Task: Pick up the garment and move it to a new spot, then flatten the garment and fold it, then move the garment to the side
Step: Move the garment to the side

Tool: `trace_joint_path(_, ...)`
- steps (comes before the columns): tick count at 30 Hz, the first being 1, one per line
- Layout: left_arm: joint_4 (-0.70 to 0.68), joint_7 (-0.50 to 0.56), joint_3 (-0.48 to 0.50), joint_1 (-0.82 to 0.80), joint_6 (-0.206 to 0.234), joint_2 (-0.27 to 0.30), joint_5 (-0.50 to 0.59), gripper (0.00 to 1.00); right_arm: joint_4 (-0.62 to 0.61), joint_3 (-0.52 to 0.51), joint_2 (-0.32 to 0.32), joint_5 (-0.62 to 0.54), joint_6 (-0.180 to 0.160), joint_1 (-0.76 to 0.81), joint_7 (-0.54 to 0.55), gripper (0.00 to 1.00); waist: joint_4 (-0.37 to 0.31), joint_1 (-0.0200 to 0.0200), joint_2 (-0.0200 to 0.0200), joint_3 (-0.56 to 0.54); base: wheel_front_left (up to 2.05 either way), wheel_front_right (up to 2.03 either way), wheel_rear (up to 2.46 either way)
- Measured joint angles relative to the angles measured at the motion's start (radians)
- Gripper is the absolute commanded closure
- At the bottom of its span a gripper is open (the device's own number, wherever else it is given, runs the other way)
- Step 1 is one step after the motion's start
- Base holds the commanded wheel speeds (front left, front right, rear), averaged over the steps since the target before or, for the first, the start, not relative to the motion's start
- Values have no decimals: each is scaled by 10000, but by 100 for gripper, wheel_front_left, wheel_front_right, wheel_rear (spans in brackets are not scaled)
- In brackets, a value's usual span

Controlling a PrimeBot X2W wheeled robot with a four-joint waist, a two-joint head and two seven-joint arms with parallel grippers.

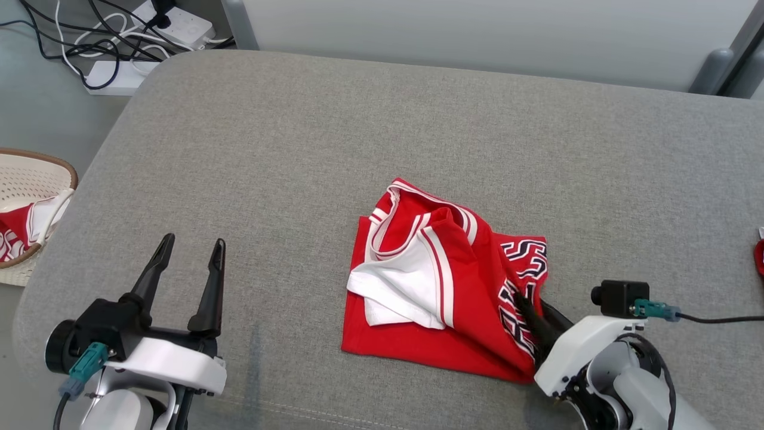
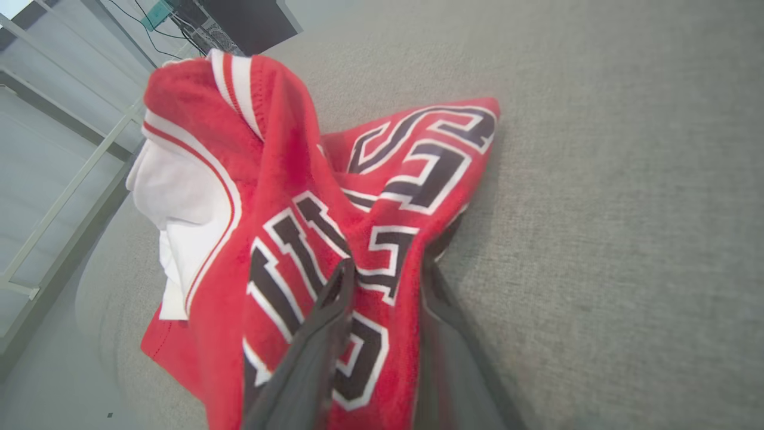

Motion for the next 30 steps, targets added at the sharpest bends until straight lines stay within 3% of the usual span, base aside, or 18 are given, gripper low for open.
trace_joint_path(8, 146, -27, -92, -292, 0, -142, -6, 0, -221, 773, -652, 685, 0, -818, -291, 100, 69, 0, 0, 20, 0, 0, 0)
trace_joint_path(14, 171, -90, -17, -291, 2, -169, -90, 0, -1781, 2451, -2391, -1187, 2, -2466, -529, 100, -58, 0, 0, 6, 0, 0, 0)
trace_joint_path(19, 184, -100, -13, -291, 0, -276, -90, 0, -3267, 3198, -3743, -1979, 6, -3471, -121, 100, -191, 0, 0, -72, 0, 0, 0)
trace_joint_path(23, 207, -102, 54, -291, -2, -412, -90, 0, -4169, 3078, -4452, -1942, 6, -3714, 165, 100, -318, 0, 0, -155, 0, 0, 0)
trace_joint_path(30, 201, -102, 209, -289, -15, -462, -77, 0, -4759, 2656, -5156, -1001, 6, -3639, 702, 100, -722, 0, 0, -289, 0, 0, 0)
